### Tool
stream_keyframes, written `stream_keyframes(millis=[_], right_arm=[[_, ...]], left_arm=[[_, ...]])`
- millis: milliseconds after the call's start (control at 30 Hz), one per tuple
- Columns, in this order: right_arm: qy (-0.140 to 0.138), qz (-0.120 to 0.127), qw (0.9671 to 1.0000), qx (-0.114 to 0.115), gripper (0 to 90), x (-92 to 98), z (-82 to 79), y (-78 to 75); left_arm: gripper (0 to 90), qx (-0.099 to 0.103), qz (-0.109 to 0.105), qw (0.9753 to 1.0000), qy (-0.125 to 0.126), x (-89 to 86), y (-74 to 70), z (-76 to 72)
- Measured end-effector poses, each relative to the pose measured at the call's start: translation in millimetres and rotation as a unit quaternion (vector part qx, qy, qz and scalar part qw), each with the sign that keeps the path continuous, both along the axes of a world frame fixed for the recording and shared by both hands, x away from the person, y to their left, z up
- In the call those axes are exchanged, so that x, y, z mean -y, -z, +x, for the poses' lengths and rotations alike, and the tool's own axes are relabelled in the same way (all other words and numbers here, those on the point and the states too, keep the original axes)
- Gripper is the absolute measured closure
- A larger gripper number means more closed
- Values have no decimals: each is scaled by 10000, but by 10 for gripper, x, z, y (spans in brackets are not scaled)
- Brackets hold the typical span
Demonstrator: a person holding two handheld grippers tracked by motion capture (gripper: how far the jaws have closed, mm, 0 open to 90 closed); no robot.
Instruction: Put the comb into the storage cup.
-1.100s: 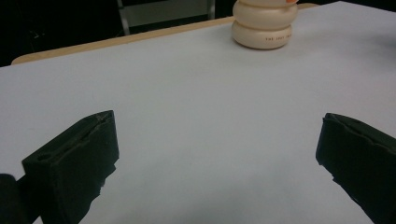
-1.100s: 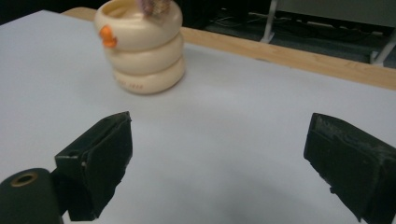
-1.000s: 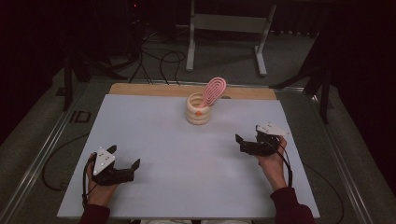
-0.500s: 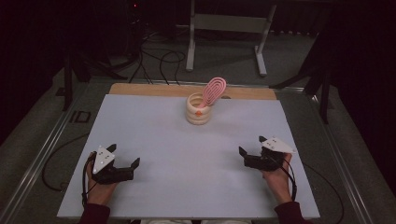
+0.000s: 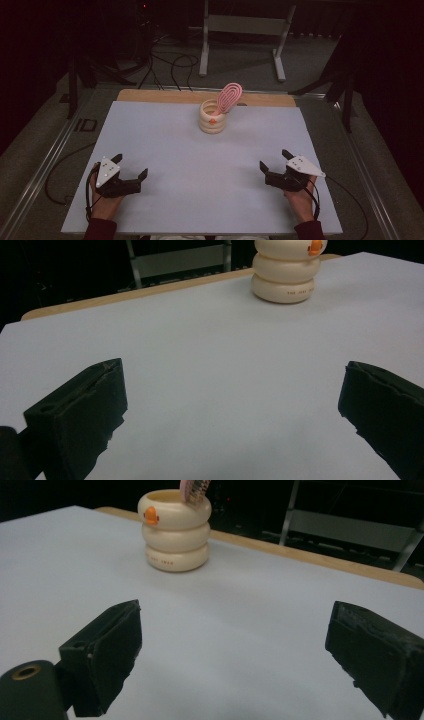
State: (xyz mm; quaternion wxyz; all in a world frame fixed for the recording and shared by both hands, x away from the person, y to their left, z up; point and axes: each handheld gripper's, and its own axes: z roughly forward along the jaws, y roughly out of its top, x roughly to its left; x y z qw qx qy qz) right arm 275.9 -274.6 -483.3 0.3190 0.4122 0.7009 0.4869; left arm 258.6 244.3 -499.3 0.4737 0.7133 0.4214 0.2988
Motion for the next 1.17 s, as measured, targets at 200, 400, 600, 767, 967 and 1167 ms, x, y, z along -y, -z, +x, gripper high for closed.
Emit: stream_keyframes(millis=[200, 400, 600, 767, 967, 1167], right_arm=[[12, 38, 10000, 83, 81, -14, -91, 42], [-23, 51, 10000, 33, 80, 3, -120, 57], [-7, 124, 9999, -67, 80, 41, -140, 79], [-44, 124, 9998, -171, 80, 54, -170, 96], [-73, 55, 9997, -226, 80, 43, -201, 108], [-75, 50, 9997, -236, 80, 49, -206, 113]], left_arm=[[0, 78, -84, 9999, -14, -28, -20, -15], [0, 143, -83, 9999, -28, -31, -36, -27], [0, 219, -58, 9997, -15, -31, -62, -55], [0, 274, -37, 9996, -4, -21, -77, -75], [0, 280, -16, 9996, -14, -16, -77, -81], [0, 295, -35, 9996, -27, -19, -79, -84]])
